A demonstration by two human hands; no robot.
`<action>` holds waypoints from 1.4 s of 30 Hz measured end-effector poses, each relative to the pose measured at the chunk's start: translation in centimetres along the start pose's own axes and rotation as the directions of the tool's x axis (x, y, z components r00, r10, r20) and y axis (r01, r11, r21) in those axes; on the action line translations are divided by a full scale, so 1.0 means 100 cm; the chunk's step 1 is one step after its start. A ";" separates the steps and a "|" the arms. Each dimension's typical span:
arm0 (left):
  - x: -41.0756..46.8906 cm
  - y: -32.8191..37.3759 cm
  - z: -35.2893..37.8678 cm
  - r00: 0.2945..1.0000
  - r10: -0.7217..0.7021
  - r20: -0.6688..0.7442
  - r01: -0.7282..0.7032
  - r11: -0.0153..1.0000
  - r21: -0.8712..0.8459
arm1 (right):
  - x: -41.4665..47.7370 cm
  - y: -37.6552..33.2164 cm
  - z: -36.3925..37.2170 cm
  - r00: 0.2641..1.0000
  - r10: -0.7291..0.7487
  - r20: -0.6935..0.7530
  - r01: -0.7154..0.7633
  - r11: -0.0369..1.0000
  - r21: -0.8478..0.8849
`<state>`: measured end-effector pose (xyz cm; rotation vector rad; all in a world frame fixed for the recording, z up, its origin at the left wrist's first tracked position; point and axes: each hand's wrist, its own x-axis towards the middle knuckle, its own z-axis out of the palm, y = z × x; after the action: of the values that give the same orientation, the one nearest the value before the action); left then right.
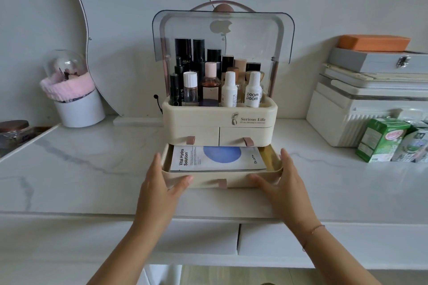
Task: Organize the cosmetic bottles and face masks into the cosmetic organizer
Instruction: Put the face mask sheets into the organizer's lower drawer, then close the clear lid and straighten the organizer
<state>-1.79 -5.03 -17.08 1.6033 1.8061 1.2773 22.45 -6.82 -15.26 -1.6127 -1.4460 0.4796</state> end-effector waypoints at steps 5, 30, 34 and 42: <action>0.030 -0.007 0.004 1.000 -0.010 -0.029 0.008 0.996 -0.088 | 0.021 -0.010 0.002 0.996 0.063 0.056 -0.068 0.992 0.103; 0.052 0.013 0.018 0.979 0.010 -0.206 -0.046 0.984 -0.173 | 0.077 -0.066 -0.016 0.880 -0.257 -0.400 0.305 0.950 0.061; 0.064 0.031 0.006 0.967 0.034 -0.254 -0.096 0.967 -0.237 | 0.108 -0.087 -0.026 0.966 -0.225 -0.126 0.226 0.974 -0.010; 0.112 0.077 -0.021 0.955 0.215 -0.202 -0.260 0.938 -0.230 | 0.130 -0.082 -0.023 0.978 -0.189 -0.089 0.179 0.977 -0.113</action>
<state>-2.03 4.00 -6.68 1.6442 1.4967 1.7319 22.60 3.84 -3.97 -1.5422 -1.5486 0.2172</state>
